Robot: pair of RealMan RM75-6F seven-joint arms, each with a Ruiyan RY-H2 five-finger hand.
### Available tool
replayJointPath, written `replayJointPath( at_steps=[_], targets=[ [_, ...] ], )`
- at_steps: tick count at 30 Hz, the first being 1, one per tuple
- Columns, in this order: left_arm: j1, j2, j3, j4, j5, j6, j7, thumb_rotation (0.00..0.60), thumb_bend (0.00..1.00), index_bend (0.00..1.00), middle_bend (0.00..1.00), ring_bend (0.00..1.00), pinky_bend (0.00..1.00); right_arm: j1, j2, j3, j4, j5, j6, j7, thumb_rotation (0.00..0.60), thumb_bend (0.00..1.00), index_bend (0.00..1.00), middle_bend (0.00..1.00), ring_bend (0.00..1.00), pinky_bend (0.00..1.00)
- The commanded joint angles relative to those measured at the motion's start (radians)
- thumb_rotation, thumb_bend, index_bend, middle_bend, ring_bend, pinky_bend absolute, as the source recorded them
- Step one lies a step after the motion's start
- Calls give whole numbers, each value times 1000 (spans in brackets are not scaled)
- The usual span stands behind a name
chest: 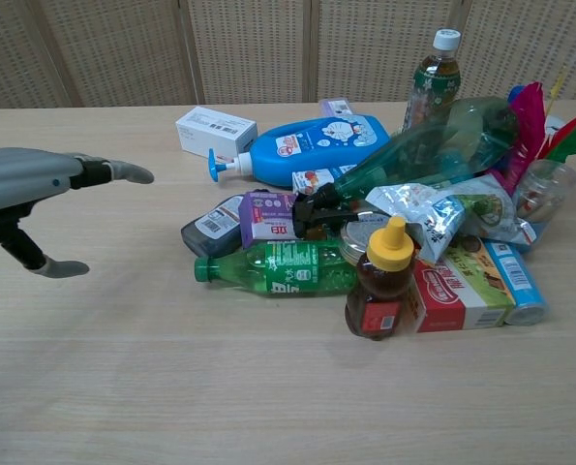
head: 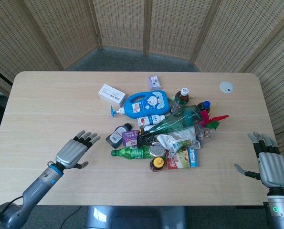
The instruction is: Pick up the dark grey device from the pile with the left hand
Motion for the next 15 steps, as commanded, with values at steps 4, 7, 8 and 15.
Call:
replayJointPath(
  at_steps=[4, 7, 8, 15],
  targets=[
    [-53, -58, 4, 29, -41, -45, 45, 600, 320, 0, 180, 0, 0, 2, 0, 5, 1, 4, -5, -3, 441, 187, 0, 0, 0, 0],
    [-70, -83, 11, 37, -63, -60, 60, 600, 319, 0, 204, 0, 0, 1, 3, 8, 0, 5, -3, -3, 441, 188, 0, 0, 0, 0],
    [-75, -90, 13, 41, -70, -66, 62, 600, 319, 0, 211, 0, 0, 0, 4, 8, 0, 6, -3, -3, 439, 189, 0, 0, 0, 0],
    [-110, -145, 33, 79, -114, -97, 84, 600, 319, 0, 208, 0, 0, -7, 15, 11, -5, 11, 2, -4, 437, 188, 0, 0, 0, 0]
  ],
)
